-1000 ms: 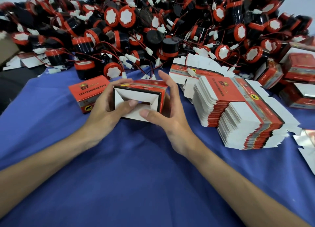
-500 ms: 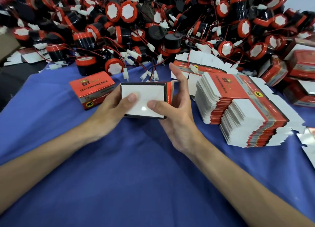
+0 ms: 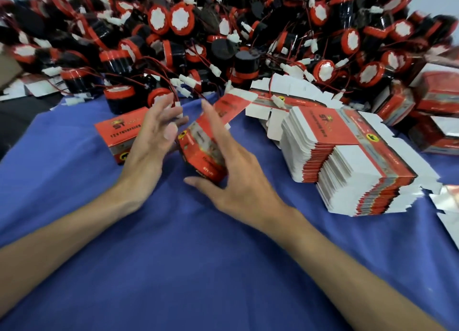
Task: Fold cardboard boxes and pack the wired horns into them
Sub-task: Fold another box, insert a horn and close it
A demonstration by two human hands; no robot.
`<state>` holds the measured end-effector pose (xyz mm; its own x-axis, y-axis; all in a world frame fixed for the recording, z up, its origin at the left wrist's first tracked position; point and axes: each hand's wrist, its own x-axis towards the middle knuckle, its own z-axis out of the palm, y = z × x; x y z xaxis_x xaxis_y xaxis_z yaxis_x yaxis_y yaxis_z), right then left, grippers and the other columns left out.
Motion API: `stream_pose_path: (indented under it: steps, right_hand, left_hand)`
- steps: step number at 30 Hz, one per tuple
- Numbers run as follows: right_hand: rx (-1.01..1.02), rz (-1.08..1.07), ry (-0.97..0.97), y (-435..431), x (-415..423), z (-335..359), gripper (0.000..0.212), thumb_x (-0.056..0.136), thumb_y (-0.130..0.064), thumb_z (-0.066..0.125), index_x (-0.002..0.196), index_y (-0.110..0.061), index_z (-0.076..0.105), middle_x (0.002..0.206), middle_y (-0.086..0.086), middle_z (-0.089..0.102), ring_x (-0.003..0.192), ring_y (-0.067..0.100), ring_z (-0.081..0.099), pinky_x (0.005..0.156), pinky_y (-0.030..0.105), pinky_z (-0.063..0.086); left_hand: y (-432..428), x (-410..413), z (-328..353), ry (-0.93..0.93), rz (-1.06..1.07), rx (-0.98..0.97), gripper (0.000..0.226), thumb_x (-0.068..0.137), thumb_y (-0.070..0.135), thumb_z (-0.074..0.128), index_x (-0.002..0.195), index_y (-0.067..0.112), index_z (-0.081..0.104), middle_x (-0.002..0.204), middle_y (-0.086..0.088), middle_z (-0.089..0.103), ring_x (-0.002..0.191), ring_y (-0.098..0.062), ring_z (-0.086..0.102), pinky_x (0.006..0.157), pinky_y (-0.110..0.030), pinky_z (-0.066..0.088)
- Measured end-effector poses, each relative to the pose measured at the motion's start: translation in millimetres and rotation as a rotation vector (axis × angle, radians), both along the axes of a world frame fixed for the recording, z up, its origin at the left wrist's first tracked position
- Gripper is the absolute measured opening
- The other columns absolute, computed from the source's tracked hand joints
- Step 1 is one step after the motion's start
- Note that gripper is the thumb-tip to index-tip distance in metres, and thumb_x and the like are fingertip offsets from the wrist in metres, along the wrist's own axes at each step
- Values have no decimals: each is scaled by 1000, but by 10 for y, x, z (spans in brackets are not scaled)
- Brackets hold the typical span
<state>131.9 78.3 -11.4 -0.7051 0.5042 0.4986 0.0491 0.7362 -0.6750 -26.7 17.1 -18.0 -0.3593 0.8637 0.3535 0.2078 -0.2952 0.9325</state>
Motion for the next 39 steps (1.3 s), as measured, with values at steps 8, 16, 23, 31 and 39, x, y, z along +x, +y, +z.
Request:
stream_pose_path:
  steps: [8,16,23,31,39]
  right_hand:
    - [249,51,-56,-121,-61,-46,87,83,-9,65,152,-16,13,128,15,35,104,18,30,99,27,33]
    - [144,6,303,-118,-66,-29,77,82,14,61,142,-18,26,123,-4,45,109,19,56,80,24,52]
    - [90,68,-3,-181,-100,-68,79,90,0,56,145,-35,11,126,5,62,79,0,56,77,23,49]
    - [-132,235,67,-166,-78,-47,87,79,18,45,147,-24,11,141,2,49,124,13,54,95,18,46]
    - [-227,-304,542,198,-211,165,48,70,13,35,97,-24,51,101,2,55,86,11,58,65,33,53]
  left_hand:
    - [-56,78,8,271,-97,36,78,75,78,55,135,34,31,142,7,42,134,-1,40,105,-16,34]
    - [-24,51,-11,74,-31,6,29,92,36,45,120,33,50,109,18,65,107,-4,58,93,-25,44]
    - [-9,30,-53,-160,-11,-8,34,94,40,36,112,30,63,110,10,72,112,-11,63,91,-24,50]
    - [-42,15,-18,-2,-28,-44,106,62,78,67,140,13,37,133,-5,57,123,-19,56,99,-31,47]
    - [2,27,-52,226,168,2,82,75,14,66,146,13,23,138,4,48,130,-9,47,104,-33,45]
